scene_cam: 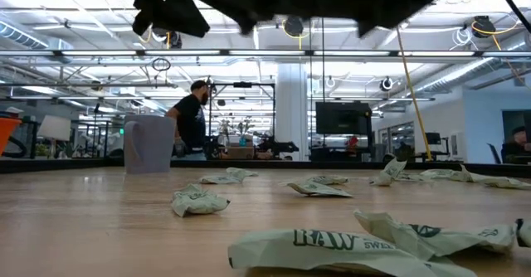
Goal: Pick and place Stevia / Truvia into bins
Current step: Put the stevia packet into the orange bin
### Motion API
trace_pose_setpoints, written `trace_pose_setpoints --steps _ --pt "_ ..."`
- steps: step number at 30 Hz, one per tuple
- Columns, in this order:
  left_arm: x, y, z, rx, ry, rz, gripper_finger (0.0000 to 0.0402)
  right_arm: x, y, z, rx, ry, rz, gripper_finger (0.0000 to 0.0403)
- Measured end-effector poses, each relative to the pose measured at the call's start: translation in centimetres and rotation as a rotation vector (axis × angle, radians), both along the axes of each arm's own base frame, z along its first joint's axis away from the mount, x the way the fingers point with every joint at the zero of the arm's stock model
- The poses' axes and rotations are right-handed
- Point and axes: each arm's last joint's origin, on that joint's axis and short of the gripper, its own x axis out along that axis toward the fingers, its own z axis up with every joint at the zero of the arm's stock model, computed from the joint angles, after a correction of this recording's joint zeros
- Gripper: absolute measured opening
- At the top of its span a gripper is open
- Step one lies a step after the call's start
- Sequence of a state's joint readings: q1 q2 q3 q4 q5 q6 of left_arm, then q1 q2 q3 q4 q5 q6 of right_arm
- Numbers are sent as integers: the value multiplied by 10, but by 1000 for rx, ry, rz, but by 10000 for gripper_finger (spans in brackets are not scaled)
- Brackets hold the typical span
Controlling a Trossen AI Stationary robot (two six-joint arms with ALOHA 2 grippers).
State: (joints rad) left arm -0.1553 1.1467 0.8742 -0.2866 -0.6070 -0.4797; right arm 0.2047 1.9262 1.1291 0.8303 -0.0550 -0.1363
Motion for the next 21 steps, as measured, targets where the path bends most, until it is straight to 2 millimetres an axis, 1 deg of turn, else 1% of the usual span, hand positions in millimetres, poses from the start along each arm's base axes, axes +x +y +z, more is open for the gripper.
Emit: trace_pose_setpoints --steps 3,6,10,14,15,21 --pt "-5 6 6 -2 -30 18 85 30 12 0 -26 -9 14 20" --pt "-7 9 10 -4 -44 29 85 61 19 -11 -38 27 14 17" --pt "-8 10 11 -8 -41 10 85 92 24 -31 -48 66 12 18" --pt "-8 8 10 -27 -27 -51 85 110 28 -49 -46 72 47 19" --pt "-8 8 10 -34 -27 -63 85 113 30 -55 -45 82 68 19" --pt "-7 7 10 -36 -24 -76 85 124 33 -74 -16 83 112 24"
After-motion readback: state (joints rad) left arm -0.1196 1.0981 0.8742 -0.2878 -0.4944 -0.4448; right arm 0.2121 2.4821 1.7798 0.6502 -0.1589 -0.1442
